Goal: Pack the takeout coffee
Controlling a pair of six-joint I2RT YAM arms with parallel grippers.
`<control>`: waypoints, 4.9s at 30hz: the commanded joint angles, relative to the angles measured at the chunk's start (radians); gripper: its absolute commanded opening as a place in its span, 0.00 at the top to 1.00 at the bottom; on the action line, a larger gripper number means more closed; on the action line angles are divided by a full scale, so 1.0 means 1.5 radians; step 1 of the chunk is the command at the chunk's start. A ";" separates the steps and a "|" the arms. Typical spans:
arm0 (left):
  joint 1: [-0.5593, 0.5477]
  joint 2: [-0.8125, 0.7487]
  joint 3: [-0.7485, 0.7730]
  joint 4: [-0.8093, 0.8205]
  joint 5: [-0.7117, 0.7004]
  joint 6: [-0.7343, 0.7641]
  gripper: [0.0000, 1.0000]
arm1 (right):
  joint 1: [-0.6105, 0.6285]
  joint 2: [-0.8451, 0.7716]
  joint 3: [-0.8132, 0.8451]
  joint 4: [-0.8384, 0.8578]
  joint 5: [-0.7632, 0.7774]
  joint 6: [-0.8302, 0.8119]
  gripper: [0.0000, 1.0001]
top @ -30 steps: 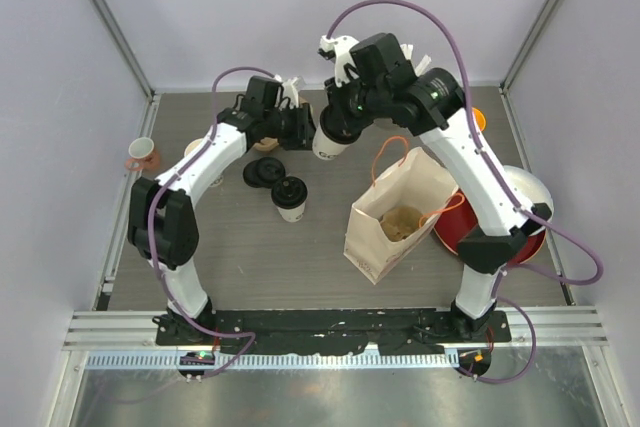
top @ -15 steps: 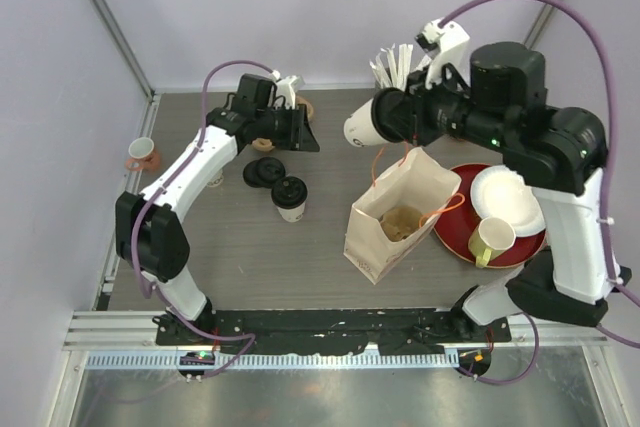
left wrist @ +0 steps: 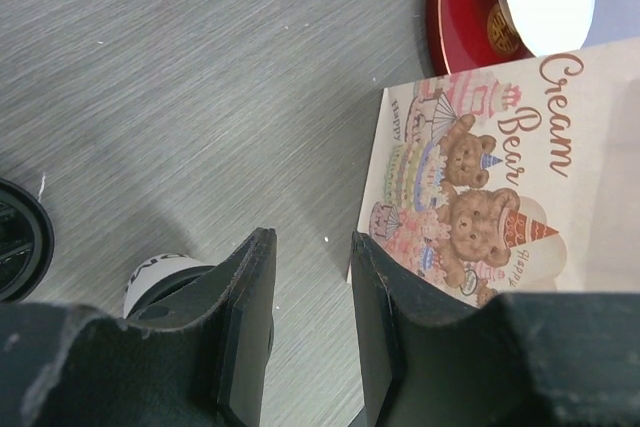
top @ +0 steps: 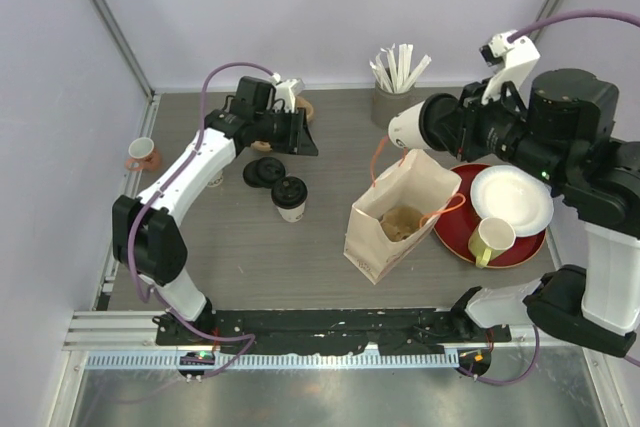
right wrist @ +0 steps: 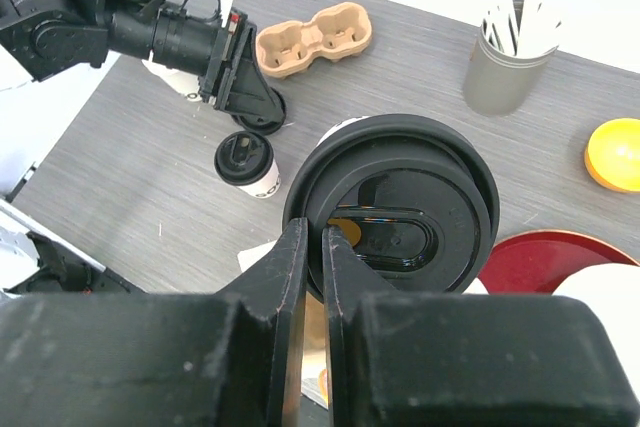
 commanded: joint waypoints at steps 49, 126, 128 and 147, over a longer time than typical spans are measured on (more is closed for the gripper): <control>-0.244 0.031 0.212 -0.149 -0.048 0.167 0.51 | -0.040 0.020 -0.289 -0.082 -0.066 -0.125 0.99; -0.161 -0.054 0.121 -0.213 0.107 0.261 1.00 | -0.062 0.357 -0.345 -0.032 -0.154 -0.061 0.99; -0.159 -0.055 0.120 -0.212 0.107 0.261 1.00 | -0.062 0.358 -0.342 -0.028 -0.152 -0.059 0.94; -0.157 -0.047 0.120 -0.215 0.108 0.261 1.00 | -0.056 0.297 -0.229 -0.027 -0.165 -0.020 0.58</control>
